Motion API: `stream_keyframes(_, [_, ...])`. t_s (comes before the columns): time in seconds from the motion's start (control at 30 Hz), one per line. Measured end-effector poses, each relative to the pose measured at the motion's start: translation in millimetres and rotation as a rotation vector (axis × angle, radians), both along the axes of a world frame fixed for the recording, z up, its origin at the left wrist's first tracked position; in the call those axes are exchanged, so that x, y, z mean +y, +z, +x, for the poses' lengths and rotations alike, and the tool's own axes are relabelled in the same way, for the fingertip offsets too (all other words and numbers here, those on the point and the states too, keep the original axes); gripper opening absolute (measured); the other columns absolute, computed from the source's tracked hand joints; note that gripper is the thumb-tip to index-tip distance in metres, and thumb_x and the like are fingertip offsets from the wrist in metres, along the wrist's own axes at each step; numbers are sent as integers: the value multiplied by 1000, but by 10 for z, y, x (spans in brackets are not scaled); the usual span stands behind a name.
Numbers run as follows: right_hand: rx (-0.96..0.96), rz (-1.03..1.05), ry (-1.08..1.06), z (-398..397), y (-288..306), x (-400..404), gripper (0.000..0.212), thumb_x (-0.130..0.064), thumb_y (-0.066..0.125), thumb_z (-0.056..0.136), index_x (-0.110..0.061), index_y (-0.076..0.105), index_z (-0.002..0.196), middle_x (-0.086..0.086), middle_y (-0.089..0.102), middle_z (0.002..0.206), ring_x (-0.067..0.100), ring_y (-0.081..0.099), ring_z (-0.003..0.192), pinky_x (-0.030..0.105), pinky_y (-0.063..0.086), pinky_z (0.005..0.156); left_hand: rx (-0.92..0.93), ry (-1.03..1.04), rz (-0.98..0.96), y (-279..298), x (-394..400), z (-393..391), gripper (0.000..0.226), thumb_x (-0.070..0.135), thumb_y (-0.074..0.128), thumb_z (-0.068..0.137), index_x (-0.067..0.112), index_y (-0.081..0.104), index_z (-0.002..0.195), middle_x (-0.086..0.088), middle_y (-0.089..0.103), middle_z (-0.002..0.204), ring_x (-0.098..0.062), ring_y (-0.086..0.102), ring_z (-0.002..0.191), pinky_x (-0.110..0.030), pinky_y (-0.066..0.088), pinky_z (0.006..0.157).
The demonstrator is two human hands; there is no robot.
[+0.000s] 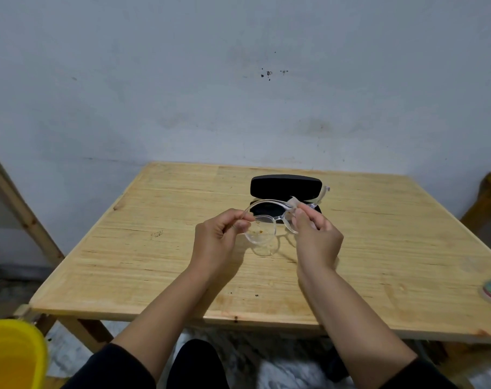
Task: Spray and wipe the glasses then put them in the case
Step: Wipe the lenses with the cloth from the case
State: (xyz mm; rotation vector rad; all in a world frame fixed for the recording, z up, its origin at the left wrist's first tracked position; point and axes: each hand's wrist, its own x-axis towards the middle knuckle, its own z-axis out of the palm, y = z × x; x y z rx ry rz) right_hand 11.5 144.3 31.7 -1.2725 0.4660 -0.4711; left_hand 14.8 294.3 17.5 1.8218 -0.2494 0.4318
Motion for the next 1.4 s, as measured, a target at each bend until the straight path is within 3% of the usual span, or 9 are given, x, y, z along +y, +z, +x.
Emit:
stream_keyframes(0.2, [69, -231, 231, -1, 18, -105, 16, -11, 64, 86, -23, 74, 84, -3, 74, 89, 11, 69, 89, 26, 54, 78, -24, 21, 6, 61, 28, 46, 29, 6, 59, 87, 33, 68, 84, 10, 72, 83, -5, 69, 79, -18, 54, 77])
stream_keyframes(0.33, [120, -382, 442, 40, 33, -238, 21, -7, 62, 86, -20, 75, 76, 7, 75, 84, 22, 71, 85, 34, 57, 79, -20, 37, 40, 42, 82, 94, 27, 7, 60, 87, 32, 69, 85, 16, 71, 75, -3, 69, 77, -18, 55, 73])
stream_keyframes(0.53, [146, -590, 783, 5, 189, -411, 21, 4, 55, 89, -8, 70, 81, -4, 68, 58, -3, 59, 48, 9, 47, 53, -23, 66, 35, 88, 182, 130, 29, 8, 59, 88, 35, 68, 83, 10, 73, 80, -6, 70, 78, -25, 57, 76])
stream_keyframes(0.7, [127, -530, 572, 0, 219, -376, 21, 1, 57, 88, -12, 71, 80, -3, 70, 72, -7, 62, 54, 7, 47, 54, -1, 64, 23, 97, 210, 119, 34, 7, 59, 88, 39, 68, 80, 20, 72, 77, -7, 70, 79, -28, 57, 77])
stream_keyframes(0.83, [143, -294, 216, 23, 15, -234, 14, -17, 63, 85, -22, 73, 77, -6, 76, 79, 11, 71, 85, 35, 55, 85, -12, 58, 40, 83, 192, 99, 30, 6, 58, 89, 34, 68, 83, 8, 73, 85, -7, 70, 80, -27, 57, 78])
stream_keyframes(1.0, [-4, 131, -8, -4, 63, -16, 15, -5, 58, 91, -11, 70, 97, -2, 74, 85, 9, 71, 87, 16, 54, 79, -45, 39, 57, 61, 93, 58, 28, 7, 59, 88, 34, 67, 84, 2, 73, 84, -8, 70, 79, -28, 56, 78])
stream_keyframes(1.17, [33, 4, 61, -4, 62, 35, 16, -7, 62, 88, -18, 73, 92, 0, 75, 93, 8, 70, 90, 16, 50, 75, -58, 12, 33, 81, 49, 49, 30, 9, 61, 86, 38, 68, 81, 20, 72, 81, -8, 70, 79, -29, 57, 77])
stream_keyframes(1.33, [103, -298, 335, 12, 66, -119, 18, -9, 65, 84, -22, 75, 77, 0, 76, 86, 16, 70, 89, 32, 55, 81, -67, 40, 46, 109, 136, 95, 36, 6, 61, 86, 41, 69, 81, 25, 70, 76, -6, 70, 78, -25, 56, 76])
stream_keyframes(1.4, [100, -422, 463, 7, 127, -198, 19, -4, 62, 86, -16, 75, 79, 2, 74, 80, 7, 71, 77, 22, 55, 73, -66, 45, 52, 118, 170, 103, 34, 8, 62, 86, 41, 68, 82, 28, 69, 75, -5, 69, 77, -22, 55, 76])
